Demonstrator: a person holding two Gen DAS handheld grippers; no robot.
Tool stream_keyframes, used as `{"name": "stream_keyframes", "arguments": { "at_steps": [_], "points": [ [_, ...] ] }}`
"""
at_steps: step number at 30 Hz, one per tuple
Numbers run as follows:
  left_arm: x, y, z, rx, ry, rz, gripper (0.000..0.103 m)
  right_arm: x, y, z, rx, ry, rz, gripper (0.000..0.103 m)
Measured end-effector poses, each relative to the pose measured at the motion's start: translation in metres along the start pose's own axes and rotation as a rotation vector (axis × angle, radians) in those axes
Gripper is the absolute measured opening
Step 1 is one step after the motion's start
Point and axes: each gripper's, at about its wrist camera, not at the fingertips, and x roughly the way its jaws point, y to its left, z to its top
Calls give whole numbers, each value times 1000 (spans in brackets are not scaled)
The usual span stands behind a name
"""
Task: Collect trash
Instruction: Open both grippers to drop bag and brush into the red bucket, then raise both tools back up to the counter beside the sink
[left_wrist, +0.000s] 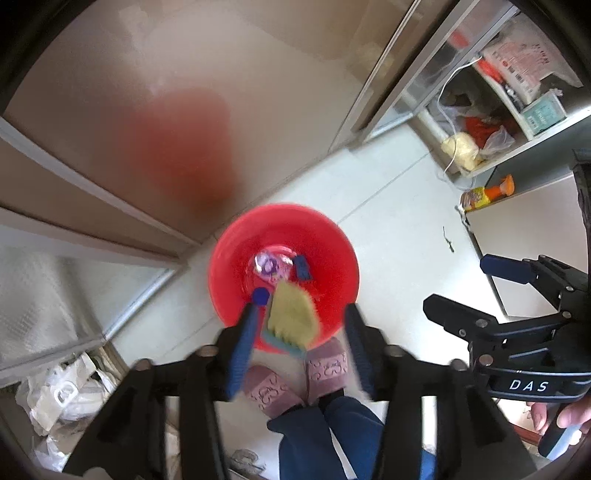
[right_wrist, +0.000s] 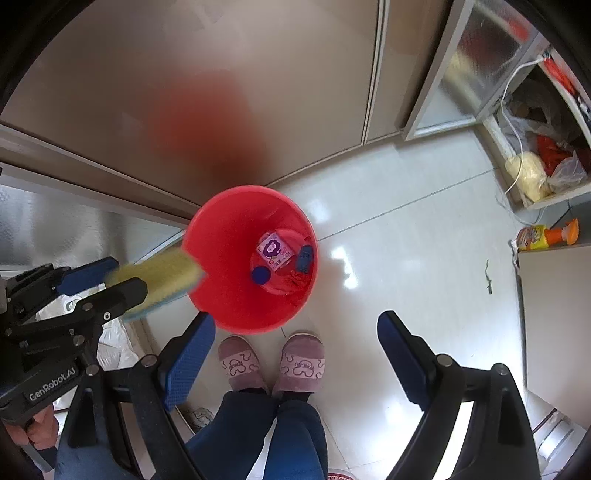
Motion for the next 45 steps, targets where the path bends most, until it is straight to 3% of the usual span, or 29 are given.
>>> {"name": "stream_keyframes", "arguments": {
  "at_steps": [1,4,10,15,26,36,45],
  "points": [
    [-6,0,1,9,-13,4,63,-3,2,0,-2,-4,0,89],
    [-19,-2,5,32,-28,14,71,-14,5,0,-7,-11,-9,89],
    [-59,-1,8,47,-52,16,76,-45,15,1,-17,-55,-73,89],
    [-110,1,8,31,-101,28,82,-89,27,4,-26,-86,-70,89],
    [-240,6,8,-67,-184,102,82,-192,68,10,-63,-136,-49,89],
    [-336,21,3,-196,-276,154,82,-278,117,28,-227,-275,-40,91],
    [-414,71,-6,-359,-372,214,82,-321,175,56,-403,-327,13,91]
  ]
}}
